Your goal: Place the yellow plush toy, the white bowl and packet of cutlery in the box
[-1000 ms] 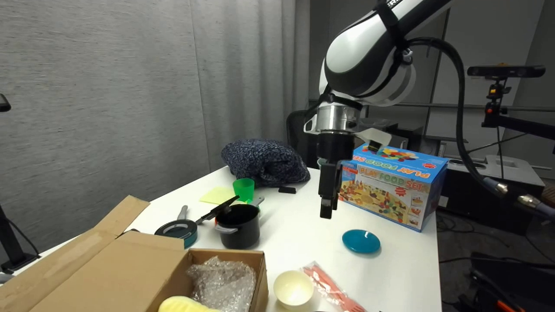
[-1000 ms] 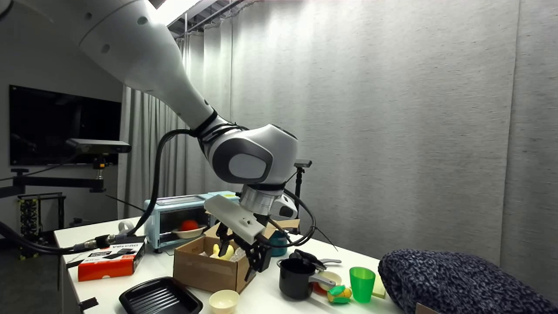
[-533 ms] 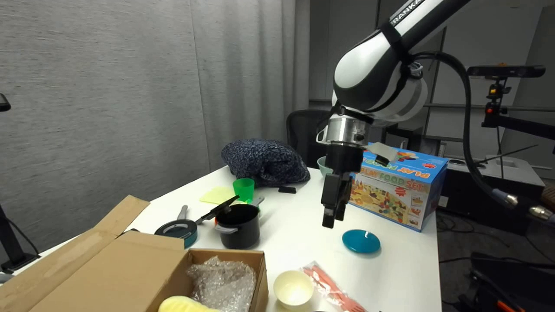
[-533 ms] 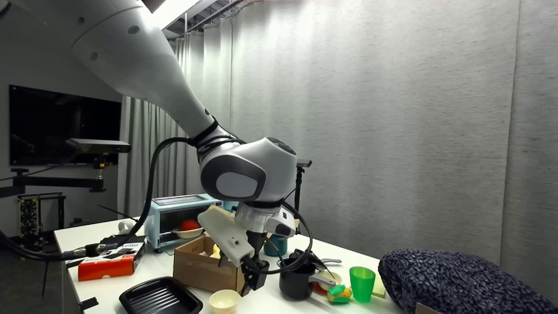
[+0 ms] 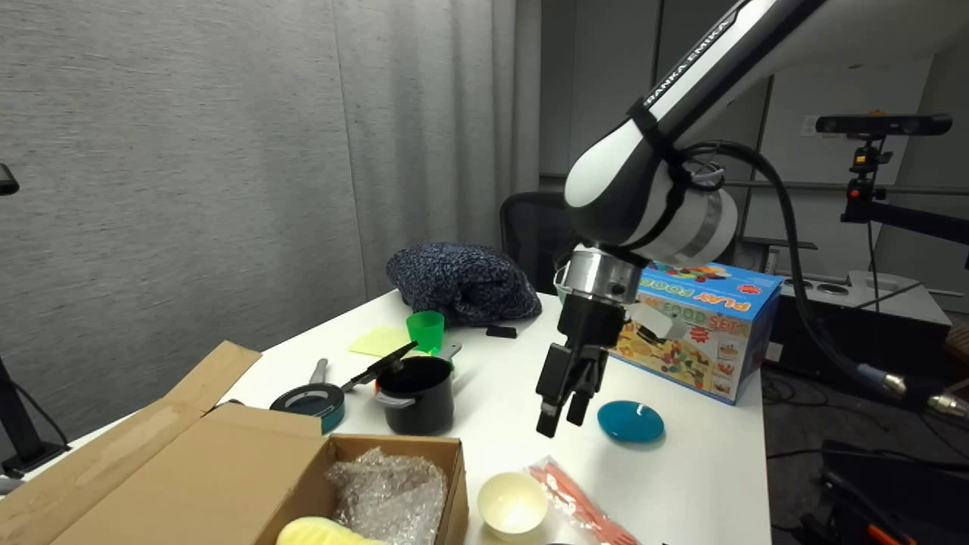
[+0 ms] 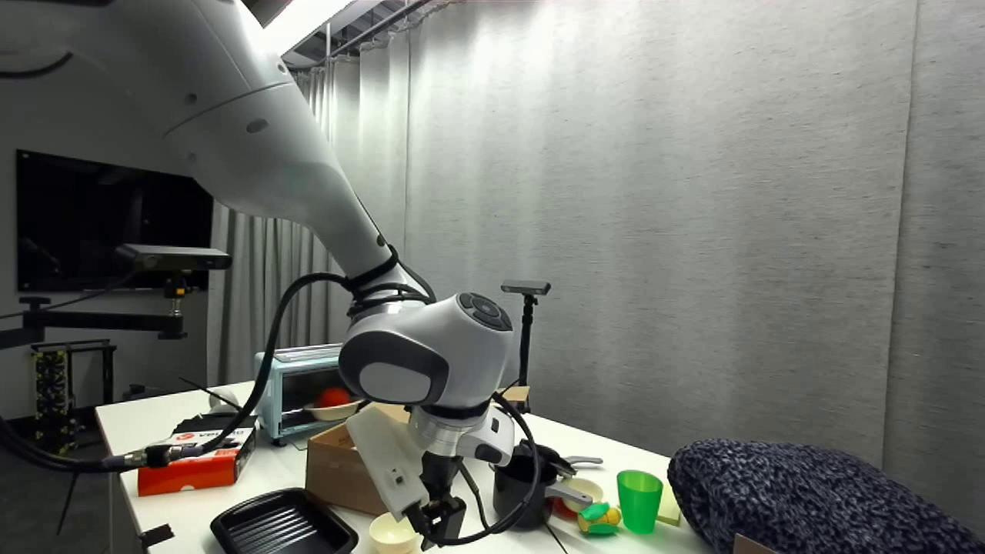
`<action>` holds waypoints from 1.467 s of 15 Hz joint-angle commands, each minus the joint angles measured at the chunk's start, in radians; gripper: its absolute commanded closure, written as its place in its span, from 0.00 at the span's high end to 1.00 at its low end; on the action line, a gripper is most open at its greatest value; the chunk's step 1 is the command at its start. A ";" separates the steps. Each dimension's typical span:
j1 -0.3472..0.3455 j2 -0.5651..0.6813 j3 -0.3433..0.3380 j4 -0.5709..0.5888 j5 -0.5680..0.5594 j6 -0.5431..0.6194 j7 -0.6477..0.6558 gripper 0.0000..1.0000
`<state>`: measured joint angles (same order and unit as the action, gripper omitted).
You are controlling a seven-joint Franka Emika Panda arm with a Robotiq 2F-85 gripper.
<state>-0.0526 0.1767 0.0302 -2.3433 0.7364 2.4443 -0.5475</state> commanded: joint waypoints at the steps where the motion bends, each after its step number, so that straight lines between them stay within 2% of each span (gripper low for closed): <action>1: 0.009 0.091 0.034 0.058 0.012 0.031 -0.004 1.00; 10: 0.016 0.251 0.087 0.200 -0.083 0.061 0.098 0.98; 12: 0.013 0.273 0.092 0.220 -0.107 0.056 0.114 0.74; 20: -0.003 0.296 0.118 0.261 -0.162 0.044 0.134 0.12; 22: -0.009 0.289 0.121 0.263 -0.167 0.040 0.130 0.01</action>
<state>-0.0368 0.4627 0.1305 -2.1014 0.5970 2.4952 -0.4354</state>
